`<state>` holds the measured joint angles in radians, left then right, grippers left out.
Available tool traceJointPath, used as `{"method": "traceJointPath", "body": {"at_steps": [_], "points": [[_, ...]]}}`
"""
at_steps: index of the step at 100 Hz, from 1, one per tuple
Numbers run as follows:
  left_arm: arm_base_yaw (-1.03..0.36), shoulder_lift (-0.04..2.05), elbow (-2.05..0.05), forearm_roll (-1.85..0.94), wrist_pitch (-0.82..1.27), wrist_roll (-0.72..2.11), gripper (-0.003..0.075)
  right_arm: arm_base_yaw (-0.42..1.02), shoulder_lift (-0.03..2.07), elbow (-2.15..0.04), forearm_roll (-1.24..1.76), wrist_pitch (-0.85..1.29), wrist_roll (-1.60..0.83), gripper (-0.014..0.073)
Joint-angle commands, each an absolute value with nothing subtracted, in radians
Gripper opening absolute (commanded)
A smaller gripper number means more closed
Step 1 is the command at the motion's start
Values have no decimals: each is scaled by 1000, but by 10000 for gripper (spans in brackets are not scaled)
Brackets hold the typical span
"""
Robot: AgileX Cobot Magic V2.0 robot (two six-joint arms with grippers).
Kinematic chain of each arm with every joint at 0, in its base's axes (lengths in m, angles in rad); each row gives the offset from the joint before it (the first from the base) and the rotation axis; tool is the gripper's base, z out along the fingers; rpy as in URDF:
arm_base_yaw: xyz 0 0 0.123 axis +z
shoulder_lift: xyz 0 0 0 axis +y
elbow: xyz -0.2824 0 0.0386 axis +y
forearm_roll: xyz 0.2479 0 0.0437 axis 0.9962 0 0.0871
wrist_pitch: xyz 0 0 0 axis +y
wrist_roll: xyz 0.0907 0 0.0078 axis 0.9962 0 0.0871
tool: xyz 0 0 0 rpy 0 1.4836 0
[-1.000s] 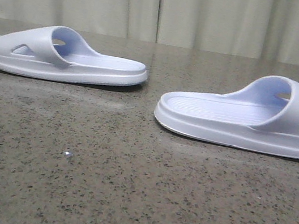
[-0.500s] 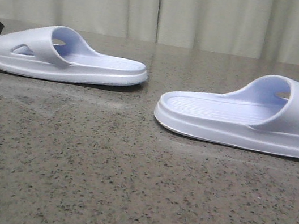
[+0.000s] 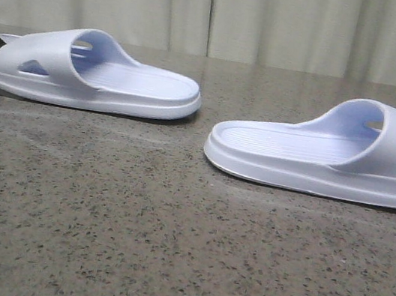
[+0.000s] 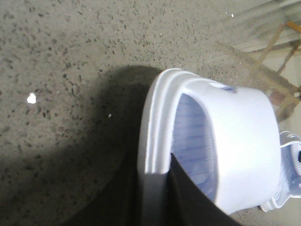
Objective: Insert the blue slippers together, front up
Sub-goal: 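Lift both slippers off the table, gripped at their toe rims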
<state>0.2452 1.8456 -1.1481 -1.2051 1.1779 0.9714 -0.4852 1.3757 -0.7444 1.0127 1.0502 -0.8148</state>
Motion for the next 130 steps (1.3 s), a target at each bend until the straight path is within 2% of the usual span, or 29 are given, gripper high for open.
{"method": "traceJointPath", "body": {"at_steps": [1,32,65,88,112,130], "points": [[253,1806,-1169,-1265,1259,962,15,-490,1359,-772,1084,1065,-829,-107],[361,1738,-1171,-1296,1267,940,15,-490,1359,-903,1224,1163,-838,-107],[362,1684,-1171,-1342,1267,907,15,-510,1341,-985,1401,1250,-872,-107],[303,1672,-1171,-1407,1267,898,16,-506,1345,-985,1472,1252,-906,-107],[187,1672,-1171,-1443,1267,892,16,-415,1345,-985,1474,1189,-929,-107],[127,1670,-1171,-1476,1267,892,16,-407,1345,-985,1461,1147,-930,-107]]}}
